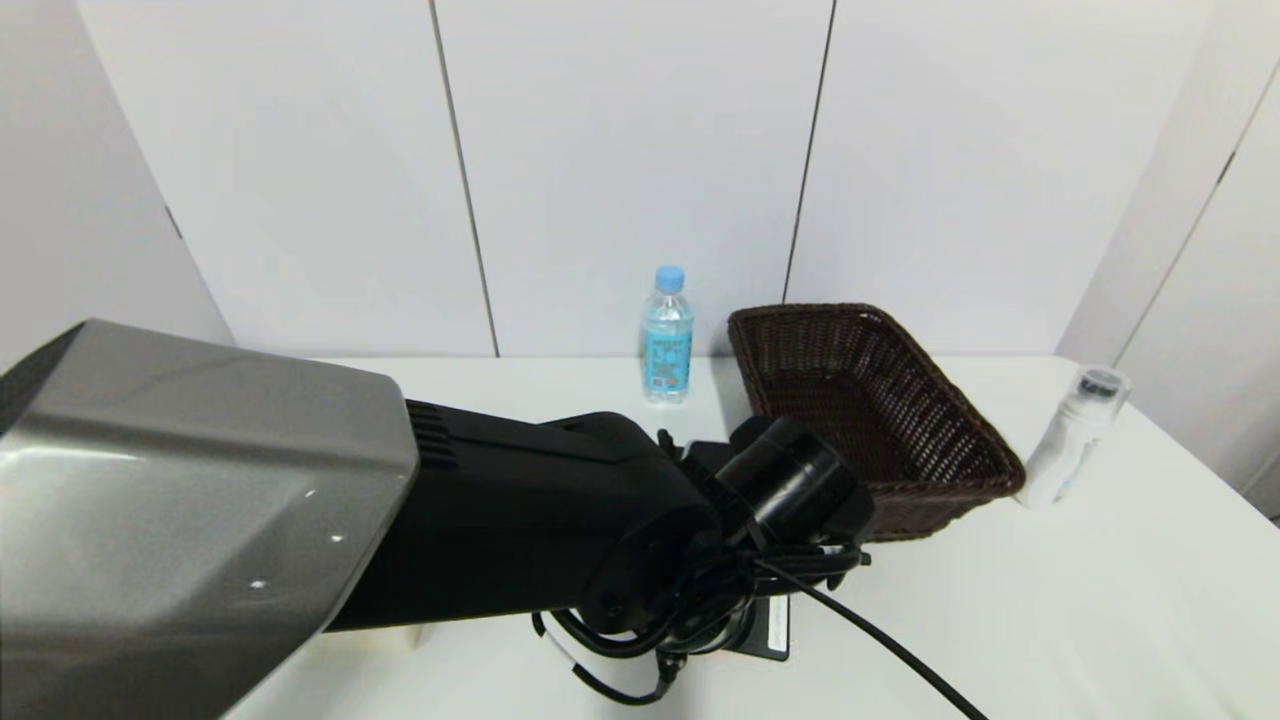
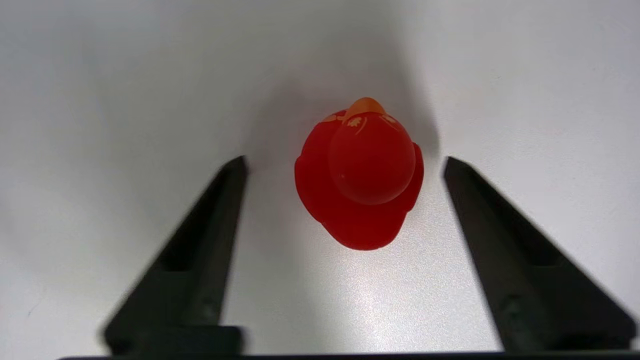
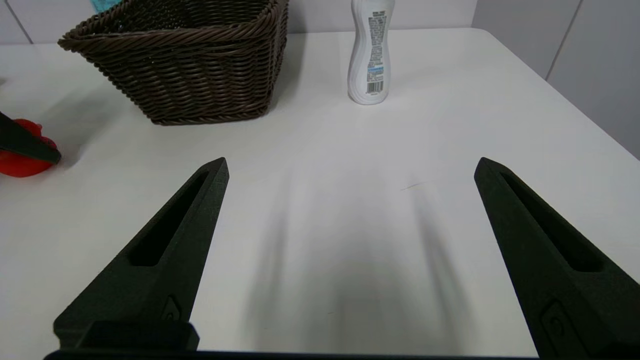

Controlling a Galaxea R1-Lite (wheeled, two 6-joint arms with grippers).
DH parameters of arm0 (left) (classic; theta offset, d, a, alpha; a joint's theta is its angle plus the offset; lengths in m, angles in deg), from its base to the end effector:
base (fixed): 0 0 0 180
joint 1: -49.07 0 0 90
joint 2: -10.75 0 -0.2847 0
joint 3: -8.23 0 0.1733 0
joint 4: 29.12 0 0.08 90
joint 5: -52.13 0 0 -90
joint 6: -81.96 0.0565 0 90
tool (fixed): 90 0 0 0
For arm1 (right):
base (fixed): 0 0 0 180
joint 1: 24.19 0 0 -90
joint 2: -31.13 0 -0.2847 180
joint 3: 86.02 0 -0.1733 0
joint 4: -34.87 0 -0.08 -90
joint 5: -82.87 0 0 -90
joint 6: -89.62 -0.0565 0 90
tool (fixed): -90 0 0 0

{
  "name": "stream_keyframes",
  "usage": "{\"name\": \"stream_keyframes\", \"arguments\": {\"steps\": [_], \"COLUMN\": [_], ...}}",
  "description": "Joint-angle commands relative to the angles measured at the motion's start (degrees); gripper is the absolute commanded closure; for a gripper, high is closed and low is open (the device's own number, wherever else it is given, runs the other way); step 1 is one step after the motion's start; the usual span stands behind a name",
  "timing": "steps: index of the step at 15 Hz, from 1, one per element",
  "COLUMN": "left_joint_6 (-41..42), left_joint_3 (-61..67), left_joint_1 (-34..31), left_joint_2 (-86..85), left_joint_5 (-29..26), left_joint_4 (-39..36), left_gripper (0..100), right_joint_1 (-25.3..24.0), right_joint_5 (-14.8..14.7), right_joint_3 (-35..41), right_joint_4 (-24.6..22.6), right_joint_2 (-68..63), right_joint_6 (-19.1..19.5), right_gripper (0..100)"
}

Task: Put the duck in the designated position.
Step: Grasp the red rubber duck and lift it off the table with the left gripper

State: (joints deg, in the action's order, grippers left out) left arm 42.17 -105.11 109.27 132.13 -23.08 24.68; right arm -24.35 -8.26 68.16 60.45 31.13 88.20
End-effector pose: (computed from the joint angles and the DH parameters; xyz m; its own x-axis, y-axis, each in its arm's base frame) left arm 0.2030 -0.3255 0.1001 0.4483 -0.2691 -0.8524 0.3183 0.9392 -0.1291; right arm 0.0078 -0.0011 0.0761 0.9998 -0.0169 0.0042 0.0168 0.9995 0.0249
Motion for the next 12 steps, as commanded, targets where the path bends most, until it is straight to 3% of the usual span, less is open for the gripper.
{"name": "stream_keyframes", "arguments": {"steps": [1, 12], "left_joint_6": [-0.4, -0.3], "left_joint_3": [0.0, -0.6], "left_joint_1": [0.0, -0.3], "left_joint_2": [0.1, -10.4], "left_joint_5": [0.1, 1.6], "left_joint_4": [0.1, -0.8], "left_gripper": [100, 100], "right_joint_1": [0.0, 0.0], "right_joint_5": [0.0, 0.0], "right_joint_3": [0.0, 0.0], "right_joint_4": [0.0, 0.0], "right_joint_2": [0.0, 0.0], "right_joint_6": [-0.1, 0.0], "right_gripper": [0, 0]}}
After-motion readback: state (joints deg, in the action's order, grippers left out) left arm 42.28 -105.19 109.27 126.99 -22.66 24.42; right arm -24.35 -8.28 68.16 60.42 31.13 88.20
